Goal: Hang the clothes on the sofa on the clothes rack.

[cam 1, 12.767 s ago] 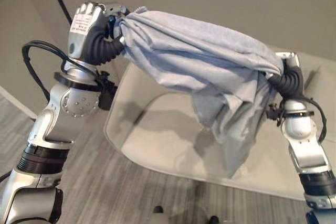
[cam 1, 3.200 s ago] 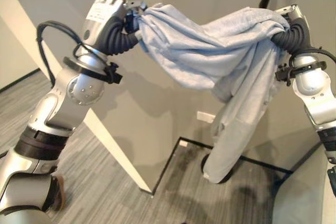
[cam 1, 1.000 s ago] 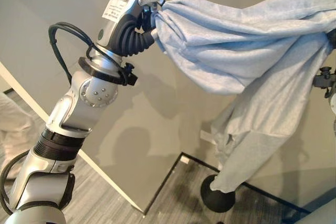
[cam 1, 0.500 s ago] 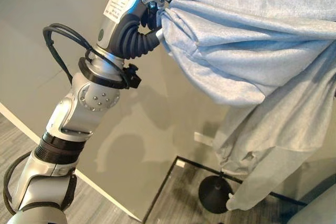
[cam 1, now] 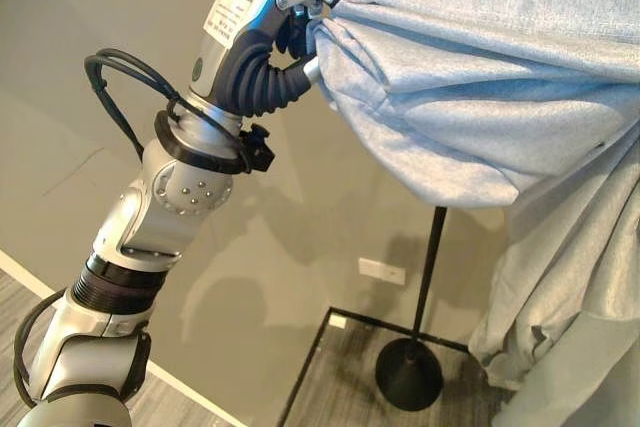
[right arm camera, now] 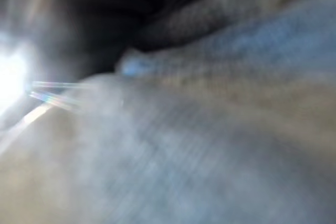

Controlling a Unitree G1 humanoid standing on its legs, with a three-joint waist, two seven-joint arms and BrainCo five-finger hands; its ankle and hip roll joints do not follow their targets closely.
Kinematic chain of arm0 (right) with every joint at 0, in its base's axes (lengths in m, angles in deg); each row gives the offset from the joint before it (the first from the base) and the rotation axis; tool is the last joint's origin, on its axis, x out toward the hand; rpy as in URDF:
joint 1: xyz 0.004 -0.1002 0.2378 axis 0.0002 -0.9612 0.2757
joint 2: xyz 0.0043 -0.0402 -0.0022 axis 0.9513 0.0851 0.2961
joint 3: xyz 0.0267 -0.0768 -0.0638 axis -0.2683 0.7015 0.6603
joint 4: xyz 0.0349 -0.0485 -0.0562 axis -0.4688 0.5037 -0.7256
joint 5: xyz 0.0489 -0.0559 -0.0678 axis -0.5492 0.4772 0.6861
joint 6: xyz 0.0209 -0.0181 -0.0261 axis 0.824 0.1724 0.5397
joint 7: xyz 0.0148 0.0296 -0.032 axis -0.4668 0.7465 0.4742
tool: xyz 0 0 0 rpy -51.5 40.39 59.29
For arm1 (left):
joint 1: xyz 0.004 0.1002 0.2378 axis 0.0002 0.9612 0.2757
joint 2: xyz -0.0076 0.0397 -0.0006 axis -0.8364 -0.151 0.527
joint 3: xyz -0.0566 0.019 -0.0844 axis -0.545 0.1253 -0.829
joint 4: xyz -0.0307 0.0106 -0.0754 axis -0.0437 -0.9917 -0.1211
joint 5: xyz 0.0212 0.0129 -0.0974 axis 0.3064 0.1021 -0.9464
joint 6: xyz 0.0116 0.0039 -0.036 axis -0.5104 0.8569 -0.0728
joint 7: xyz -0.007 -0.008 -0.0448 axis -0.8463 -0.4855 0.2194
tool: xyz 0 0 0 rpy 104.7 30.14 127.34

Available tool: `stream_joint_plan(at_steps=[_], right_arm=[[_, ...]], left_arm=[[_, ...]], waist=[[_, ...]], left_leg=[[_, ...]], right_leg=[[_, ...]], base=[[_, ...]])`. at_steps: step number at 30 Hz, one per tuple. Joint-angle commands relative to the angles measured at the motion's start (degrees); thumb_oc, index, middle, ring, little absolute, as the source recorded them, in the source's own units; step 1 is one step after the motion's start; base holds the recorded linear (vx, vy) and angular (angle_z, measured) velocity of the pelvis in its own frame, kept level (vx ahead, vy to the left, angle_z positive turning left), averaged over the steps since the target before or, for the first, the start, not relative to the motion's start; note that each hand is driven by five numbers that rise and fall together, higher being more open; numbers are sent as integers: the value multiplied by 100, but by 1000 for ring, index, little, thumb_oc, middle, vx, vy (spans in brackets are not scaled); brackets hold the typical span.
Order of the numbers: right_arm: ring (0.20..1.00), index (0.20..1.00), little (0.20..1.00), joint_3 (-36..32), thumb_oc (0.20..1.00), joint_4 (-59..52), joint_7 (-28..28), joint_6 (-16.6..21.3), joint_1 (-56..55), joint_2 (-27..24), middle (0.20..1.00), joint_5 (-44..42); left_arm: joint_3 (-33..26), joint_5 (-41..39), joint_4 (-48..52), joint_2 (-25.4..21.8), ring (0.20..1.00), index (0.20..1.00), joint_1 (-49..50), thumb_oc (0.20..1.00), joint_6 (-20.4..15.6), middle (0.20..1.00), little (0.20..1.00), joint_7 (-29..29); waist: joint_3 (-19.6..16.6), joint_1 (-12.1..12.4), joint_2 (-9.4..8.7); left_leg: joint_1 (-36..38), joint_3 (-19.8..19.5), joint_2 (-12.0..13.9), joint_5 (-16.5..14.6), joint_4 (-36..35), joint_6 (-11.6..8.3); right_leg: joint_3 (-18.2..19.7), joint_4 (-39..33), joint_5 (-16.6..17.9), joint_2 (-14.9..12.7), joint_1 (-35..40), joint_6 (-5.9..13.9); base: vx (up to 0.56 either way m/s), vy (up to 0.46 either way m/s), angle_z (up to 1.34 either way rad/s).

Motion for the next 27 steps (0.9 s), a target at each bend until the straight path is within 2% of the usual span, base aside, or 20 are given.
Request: stream_joint_plan(at_steps=[1,3,18,27], right_arm=[[200,200,200,130,200,499,-81,-259,432,-418,200,71],[200,200,200,584,200,907,57,-425,659,-690,200,167],[200,200,200,2210,200,1656,488,-719,2075,-931,200,-2],[200,200,200,2790,200,1839,612,-762,2654,-1029,200,-78]], left_arm=[[191,-299,-508,-129,200,200,-548,200,115,200,200,11],[318,-286,-867,-102,200,200,-584,200,184,200,200,12],[763,-281,-2149,-161,200,200,-776,200,483,200,200,-104],[736,-262,-2321,-195,200,200,-676,200,544,200,200,-178]], waist=[[-55,160,-267],[-43,212,-296],[23,447,-414],[96,568,-520]], left_leg=[[315,-323,51,-607,69,155],[334,-321,59,-602,69,142],[262,-390,137,-506,69,67],[165,-433,168,-449,69,38]], right_leg=[[-248,274,-287,-525,7,618],[-284,257,-289,-531,40,615],[-508,173,-269,-525,133,561],[-589,177,-265,-512,104,551]], base=[[-12,-36,-3],[-3,-36,-2],[2,-11,1],[-1,3,7]])
